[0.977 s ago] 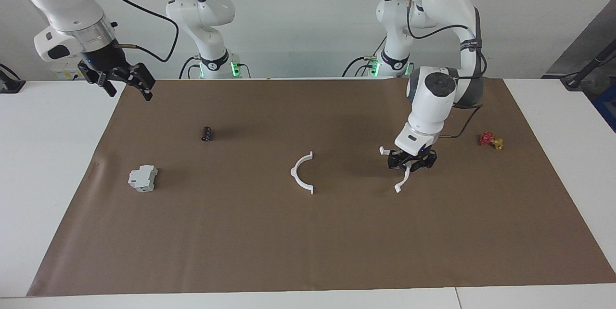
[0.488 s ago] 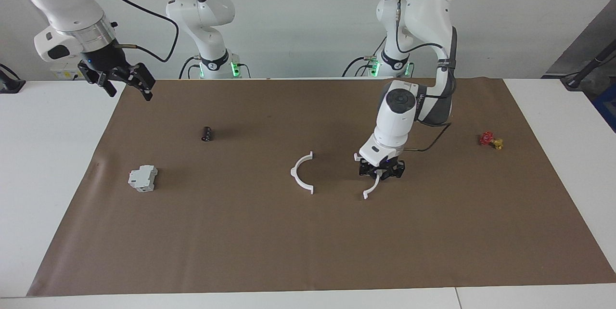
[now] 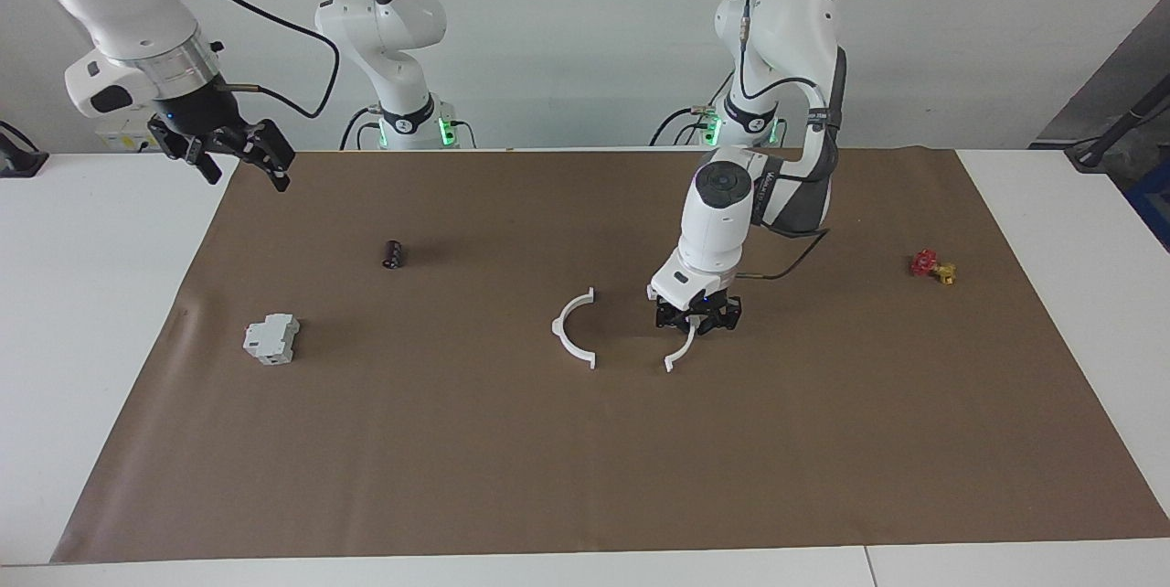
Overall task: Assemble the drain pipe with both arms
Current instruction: 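Carry the held clamp half toward the placed half with the left gripper, then press the held half against the placed half to close the ring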
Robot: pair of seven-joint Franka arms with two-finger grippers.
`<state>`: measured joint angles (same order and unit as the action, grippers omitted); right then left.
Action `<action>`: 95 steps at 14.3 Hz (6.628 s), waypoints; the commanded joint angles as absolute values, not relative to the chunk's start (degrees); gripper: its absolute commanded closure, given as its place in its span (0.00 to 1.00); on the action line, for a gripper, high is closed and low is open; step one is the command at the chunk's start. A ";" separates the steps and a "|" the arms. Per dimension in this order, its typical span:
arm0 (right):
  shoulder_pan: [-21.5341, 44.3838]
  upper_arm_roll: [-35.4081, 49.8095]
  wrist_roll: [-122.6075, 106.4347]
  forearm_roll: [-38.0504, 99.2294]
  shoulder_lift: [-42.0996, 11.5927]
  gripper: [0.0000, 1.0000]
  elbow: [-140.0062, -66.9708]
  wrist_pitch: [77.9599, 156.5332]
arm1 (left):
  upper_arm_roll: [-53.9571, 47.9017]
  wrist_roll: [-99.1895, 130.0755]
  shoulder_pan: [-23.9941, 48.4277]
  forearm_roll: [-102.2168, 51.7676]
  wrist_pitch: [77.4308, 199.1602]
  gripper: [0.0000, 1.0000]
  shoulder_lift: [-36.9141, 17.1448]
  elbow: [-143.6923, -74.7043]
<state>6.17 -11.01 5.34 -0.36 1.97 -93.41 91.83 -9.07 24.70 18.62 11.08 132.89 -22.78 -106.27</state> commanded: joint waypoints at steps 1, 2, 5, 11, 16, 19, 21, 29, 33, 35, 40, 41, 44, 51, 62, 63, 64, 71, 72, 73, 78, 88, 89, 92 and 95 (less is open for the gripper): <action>6.06 -10.99 4.39 0.18 3.16 0.00 -94.66 91.58 | -8.88 26.98 19.34 14.32 131.48 1.00 -23.81 -104.85; 5.98 -10.99 4.31 0.18 3.16 0.00 -94.66 91.58 | -8.88 27.07 19.34 14.67 131.48 1.00 -23.99 -104.33; 6.06 -10.99 4.31 0.18 3.25 0.00 -94.66 91.58 | -8.88 27.33 19.95 14.76 131.83 1.00 -26.36 -102.31; 6.06 -10.99 4.31 0.18 3.16 0.00 -94.66 91.58 | -8.79 32.42 25.83 14.59 131.48 1.00 -30.15 -97.65; 6.06 -10.99 4.31 0.18 3.16 0.00 -94.66 91.58 | -8.79 33.13 26.10 14.68 131.66 1.00 -30.15 -97.56; 6.06 -10.99 4.39 0.18 3.16 0.00 -94.66 91.58 | -8.79 33.13 26.10 14.68 131.75 1.00 -30.15 -97.56; 6.06 -10.99 4.31 0.18 3.16 0.00 -94.66 91.58 | -8.79 33.31 26.10 15.11 132.10 1.00 -30.93 -97.56; 6.06 -10.99 4.39 0.18 3.16 0.00 -94.66 91.58 | -9.31 36.83 25.93 15.82 129.30 1.00 -30.15 -97.65; 6.06 -10.99 4.39 0.18 3.16 0.00 -94.66 91.58 | -9.67 36.83 25.84 15.82 127.00 1.00 -29.09 -97.82; 6.06 -10.99 4.31 0.18 3.16 0.00 -94.66 91.58 | -9.58 36.91 25.93 15.82 126.83 1.00 -28.92 -98.26; 6.06 -10.99 4.31 0.18 3.16 0.00 -94.66 91.58 | -9.58 30.33 23.48 17.14 127.27 1.00 -28.83 -97.82; 6.06 -10.99 4.31 0.18 3.16 0.00 -94.66 91.58 | -9.67 31.28 23.38 16.88 127.09 1.00 -28.74 -97.65; 6.06 -10.99 4.39 0.18 3.16 0.00 -94.66 91.58 | -9.58 39.26 23.55 16.00 126.92 1.00 -28.30 -97.82; 6.06 -10.99 4.39 0.18 3.16 0.00 -94.66 91.58 | -9.58 39.72 23.47 16.00 125.16 1.00 -23.12 -105.03; 6.06 -10.99 4.31 0.18 3.16 0.00 -94.66 91.58 | -9.76 34.56 25.84 16.79 132.01 1.00 -25.04 -104.94; 6.06 -10.99 4.39 0.18 3.16 0.00 -94.66 91.50 | -9.84 34.02 25.84 16.79 132.10 1.00 -25.31 -104.33; 6.06 -10.99 4.31 0.18 3.16 0.00 -94.66 91.58 | -9.93 33.32 25.75 16.87 132.10 1.00 -26.10 -103.89; 6.06 -10.99 4.31 0.18 3.16 0.00 -94.66 91.50 | -10.02 31.37 26.98 18.63 132.36 1.00 -31.02 -98.53; 6.06 -10.99 4.31 0.18 3.16 0.00 -94.66 91.58 | -10.02 31.55 26.98 18.63 132.45 1.00 -31.03 -98.35; 6.06 -10.99 4.39 0.18 3.16 0.00 -94.66 91.58 | -10.02 31.73 26.98 18.55 132.45 1.00 -31.20 -98.26; 6.06 -10.99 4.31 0.18 3.16 0.00 -94.66 91.58 | -10.37 31.99 26.98 18.11 132.45 1.00 -31.38 -97.65; 6.06 -10.99 4.31 0.18 3.16 0.00 -94.66 91.58 | -10.37 32.52 26.98 18.11 132.45 0.92 -31.29 -97.56; 6.06 -10.99 4.31 0.18 3.16 0.00 -94.66 91.58 | -10.37 32.52 26.98 18.11 132.45 0.74 -31.20 -97.56; 6.06 -10.99 4.31 0.18 3.16 0.00 -94.66 91.58 | -10.37 32.43 26.98 18.37 132.45 0.00 -31.20 -97.56; 6.06 -10.99 4.31 0.18 3.16 0.00 -94.66 91.58 | -10.37 32.43 26.98 18.46 132.45 0.00 -31.20 -97.56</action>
<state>6.17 -11.01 5.34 -0.36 1.97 -93.42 91.83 -10.59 31.53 26.53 17.11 132.18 -30.31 -98.42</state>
